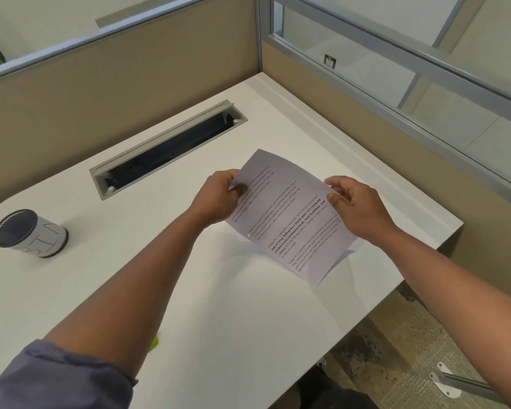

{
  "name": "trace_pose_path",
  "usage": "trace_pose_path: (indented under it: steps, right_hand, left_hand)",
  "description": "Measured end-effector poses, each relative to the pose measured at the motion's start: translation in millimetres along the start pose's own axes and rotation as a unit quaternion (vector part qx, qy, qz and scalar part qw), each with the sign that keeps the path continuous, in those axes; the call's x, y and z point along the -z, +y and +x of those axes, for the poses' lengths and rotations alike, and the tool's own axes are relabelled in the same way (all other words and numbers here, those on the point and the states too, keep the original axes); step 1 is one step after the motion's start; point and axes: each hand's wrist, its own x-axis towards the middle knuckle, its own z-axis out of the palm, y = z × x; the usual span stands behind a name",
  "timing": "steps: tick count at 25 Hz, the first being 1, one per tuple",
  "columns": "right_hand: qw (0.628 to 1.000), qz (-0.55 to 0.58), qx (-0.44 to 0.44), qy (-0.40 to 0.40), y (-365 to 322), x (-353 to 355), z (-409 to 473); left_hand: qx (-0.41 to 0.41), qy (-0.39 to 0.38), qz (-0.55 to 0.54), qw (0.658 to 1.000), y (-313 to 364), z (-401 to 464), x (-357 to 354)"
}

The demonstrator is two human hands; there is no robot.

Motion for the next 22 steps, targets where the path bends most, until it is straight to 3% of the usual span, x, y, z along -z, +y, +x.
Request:
trace_pose_path:
  steps: [4,8,13,22]
  right_hand:
    - [0.999,0.035,-0.033,0.001,15,0,17]
    - [0.995,0.048,-0.086,0.014,36,5,40]
    - [0.99,0.02,-0.136,0.03,59,13,77]
    - [0.983,-0.044,-0.176,0.031,86,2,116]
  left_hand:
    - [0.001,0.031,0.012,0.999,3,19,-15]
    - [-0.026,0.184,0.094,0.978,0,8,-57]
    - [-0.043,0.005,0.247,0.968,-23,-9,-124]
    - [-0.021,-0.019,0.263,0.964,-37,1,-159]
